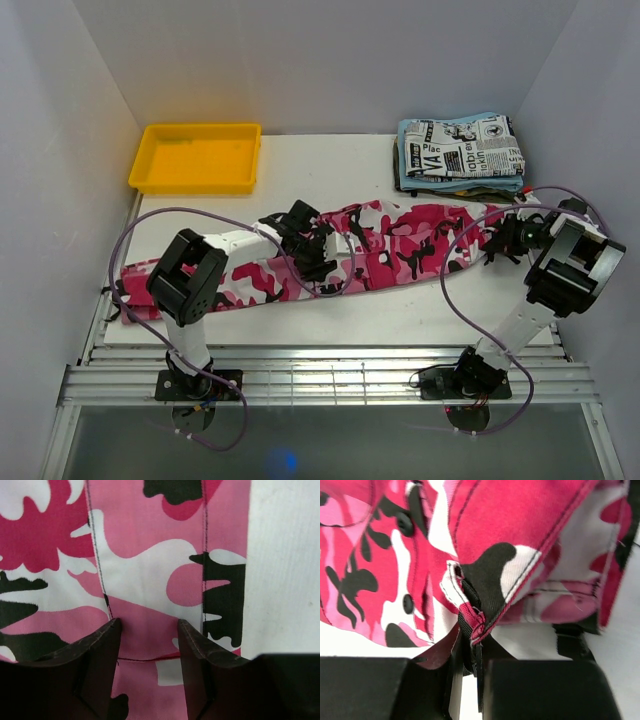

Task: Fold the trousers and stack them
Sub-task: Fold the trousers

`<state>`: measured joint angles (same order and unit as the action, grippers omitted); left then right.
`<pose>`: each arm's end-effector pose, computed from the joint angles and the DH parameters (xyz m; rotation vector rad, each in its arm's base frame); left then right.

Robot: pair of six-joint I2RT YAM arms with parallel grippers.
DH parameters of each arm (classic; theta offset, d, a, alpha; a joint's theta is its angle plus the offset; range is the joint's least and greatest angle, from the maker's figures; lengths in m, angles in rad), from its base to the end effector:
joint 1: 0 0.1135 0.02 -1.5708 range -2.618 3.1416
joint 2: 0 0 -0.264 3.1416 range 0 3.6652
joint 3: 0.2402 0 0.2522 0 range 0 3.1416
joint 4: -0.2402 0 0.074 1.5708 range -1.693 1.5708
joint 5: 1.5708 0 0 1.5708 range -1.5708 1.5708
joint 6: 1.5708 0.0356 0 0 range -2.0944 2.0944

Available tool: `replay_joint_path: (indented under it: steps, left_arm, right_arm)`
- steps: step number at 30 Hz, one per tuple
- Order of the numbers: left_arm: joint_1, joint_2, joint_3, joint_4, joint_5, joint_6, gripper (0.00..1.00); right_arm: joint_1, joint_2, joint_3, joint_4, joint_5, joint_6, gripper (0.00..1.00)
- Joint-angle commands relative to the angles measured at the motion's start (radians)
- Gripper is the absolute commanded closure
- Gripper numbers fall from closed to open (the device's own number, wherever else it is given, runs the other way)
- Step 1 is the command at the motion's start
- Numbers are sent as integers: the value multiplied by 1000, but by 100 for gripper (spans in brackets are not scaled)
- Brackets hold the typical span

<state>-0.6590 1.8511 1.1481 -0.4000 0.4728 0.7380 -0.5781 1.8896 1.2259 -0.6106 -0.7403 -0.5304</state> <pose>0.2797 -0.2372 0.1603 1.7837 1.8923 -0.6005 0.3163 -0.1777 0.1646 -0.0832 2.4437 0.6135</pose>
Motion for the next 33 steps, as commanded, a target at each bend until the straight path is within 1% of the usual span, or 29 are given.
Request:
replay_joint_path:
  steps: [1,3,4,5,6,7,8,9,11,12,13,14,15,16,18,19,21,22,23,24,26,27,30,31,33]
  left_arm:
    - [-17,-52,-85,-221,101,92,42]
    - [-21,-101,-120,-263,124,123,43]
    - [-21,-119,-132,-323,150,141,43]
    - [-21,-151,-151,-361,165,184,44]
    - [-21,-170,-154,-385,179,193,44]
    - [-21,-188,-153,-449,197,211,44]
    - [-21,-205,-131,-471,234,230,43]
    - [-18,-246,-111,-468,240,200,39]
    - [-8,-268,-50,-384,233,123,34]
    - [2,-259,35,-350,225,42,29]
    - [7,-244,83,-273,214,-3,26]
    - [12,-218,132,-239,201,-44,25]
    - [24,-186,245,-217,167,-84,24]
    - [28,-100,306,-192,150,-154,23]
    - [57,-2,425,-194,142,-215,23]
    - [65,99,538,-195,135,-282,22]
    - [81,196,646,-223,139,-325,22]
    - [84,267,715,-223,135,-371,22]
    - [87,295,742,-226,138,-383,22]
    - [90,319,762,-232,145,-393,22]
    - [90,364,788,-243,153,-407,22]
    - [90,369,785,-246,174,-408,22]
    - [90,373,753,-231,179,-419,22]
    - [90,379,750,-224,178,-423,22]
    - [90,388,749,-226,199,-431,23]
  right_arm:
    - [-37,-65,-35,-27,16,-75,92]
    - [-57,-93,-69,-82,9,-133,92]
    - [-65,-125,-80,-145,-8,-199,92]
    - [-78,-142,-109,-175,-16,-229,92]
    - [-84,-182,-126,-202,-33,-262,92]
    - [-91,-202,-141,-230,-39,-296,92]
    - [-98,-219,-155,-280,-47,-359,92]
    - [-101,-254,-181,-307,-65,-393,92]
    - [-108,-282,-200,-346,-85,-471,92]
    - [-108,-294,-210,-372,-108,-494,92]
    - [-108,-306,-213,-373,-119,-505,92]
    - [-106,-307,-213,-367,-131,-503,92]
    - [-106,-300,-210,-342,-151,-484,92]
    - [-105,-272,-189,-331,-154,-470,91]
    - [-104,-226,-157,-310,-162,-418,82]
    - [-104,-171,-123,-304,-166,-396,74]
    - [-106,-95,-94,-298,-171,-344,67]
    - [-106,-77,-83,-288,-172,-309,62]
    - [-105,-61,-77,-272,-171,-284,60]
    - [-106,-47,-80,-255,-166,-260,58]
    - [-105,-15,-94,-204,-157,-206,52]
    - [-104,8,-95,-198,-154,-200,46]
    - [-104,51,-108,-183,-154,-186,35]
    - [-104,61,-112,-179,-157,-181,26]
    - [-104,80,-127,-164,-166,-163,24]
